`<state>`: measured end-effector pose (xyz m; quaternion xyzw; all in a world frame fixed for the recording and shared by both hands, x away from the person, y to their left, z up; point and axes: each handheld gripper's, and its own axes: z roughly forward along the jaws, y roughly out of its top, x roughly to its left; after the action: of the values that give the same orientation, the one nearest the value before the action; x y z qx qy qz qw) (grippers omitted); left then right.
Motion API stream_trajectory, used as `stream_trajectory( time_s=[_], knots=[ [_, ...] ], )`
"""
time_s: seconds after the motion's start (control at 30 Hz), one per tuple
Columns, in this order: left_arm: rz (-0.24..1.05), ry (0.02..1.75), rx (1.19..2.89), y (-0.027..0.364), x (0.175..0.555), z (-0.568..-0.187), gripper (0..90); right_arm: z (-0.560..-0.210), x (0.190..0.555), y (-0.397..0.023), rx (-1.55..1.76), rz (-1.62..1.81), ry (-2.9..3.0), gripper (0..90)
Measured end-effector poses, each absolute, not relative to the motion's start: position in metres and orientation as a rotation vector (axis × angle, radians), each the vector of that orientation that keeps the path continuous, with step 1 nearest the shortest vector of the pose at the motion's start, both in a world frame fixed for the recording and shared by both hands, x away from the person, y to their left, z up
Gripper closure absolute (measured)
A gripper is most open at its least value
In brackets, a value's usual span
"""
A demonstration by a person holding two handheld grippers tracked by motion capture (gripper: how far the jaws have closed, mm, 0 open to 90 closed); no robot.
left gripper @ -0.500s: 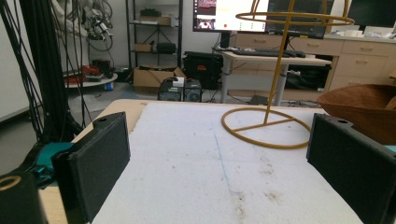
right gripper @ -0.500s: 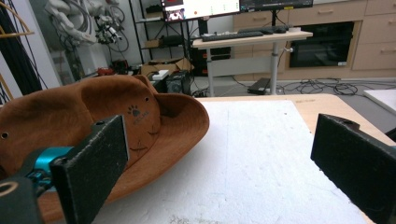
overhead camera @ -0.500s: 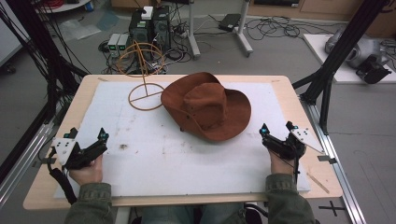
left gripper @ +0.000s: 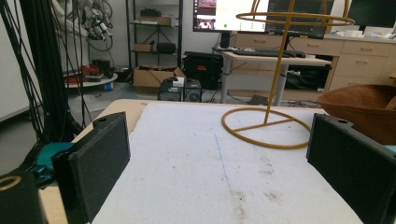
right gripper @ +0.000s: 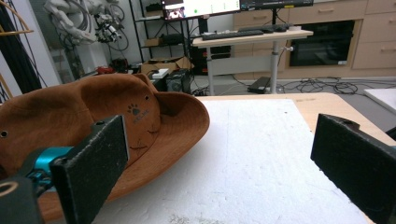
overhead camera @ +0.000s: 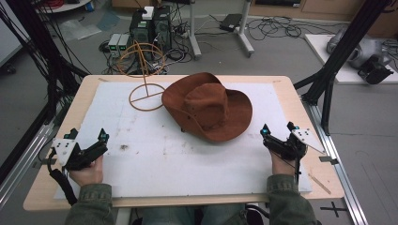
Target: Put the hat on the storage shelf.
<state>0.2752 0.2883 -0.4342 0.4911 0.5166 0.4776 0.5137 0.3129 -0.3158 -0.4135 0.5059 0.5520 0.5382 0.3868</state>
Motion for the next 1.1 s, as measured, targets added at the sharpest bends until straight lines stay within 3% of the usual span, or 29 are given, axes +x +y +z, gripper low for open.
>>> stream_trajectory(
  time_s=[0.47, 0.73, 1.1],
  knots=[
    [1.13, 1.227, 1.185, 0.287, 0.278, -0.433, 7.1, -0.389, 0.324, -0.305, 1.278, 1.385, 1.455, 3.7],
    [1.126, 1.223, 1.178, 0.288, 0.278, -0.433, 7.1, -0.35, 0.362, -0.295, 1.289, 1.405, 1.629, 2.8],
    [1.112, 1.229, 1.166, 0.289, 0.278, -0.432, 7.1, -0.34, 0.405, -0.256, 1.205, 1.413, 1.867, 2.9]
  ],
)
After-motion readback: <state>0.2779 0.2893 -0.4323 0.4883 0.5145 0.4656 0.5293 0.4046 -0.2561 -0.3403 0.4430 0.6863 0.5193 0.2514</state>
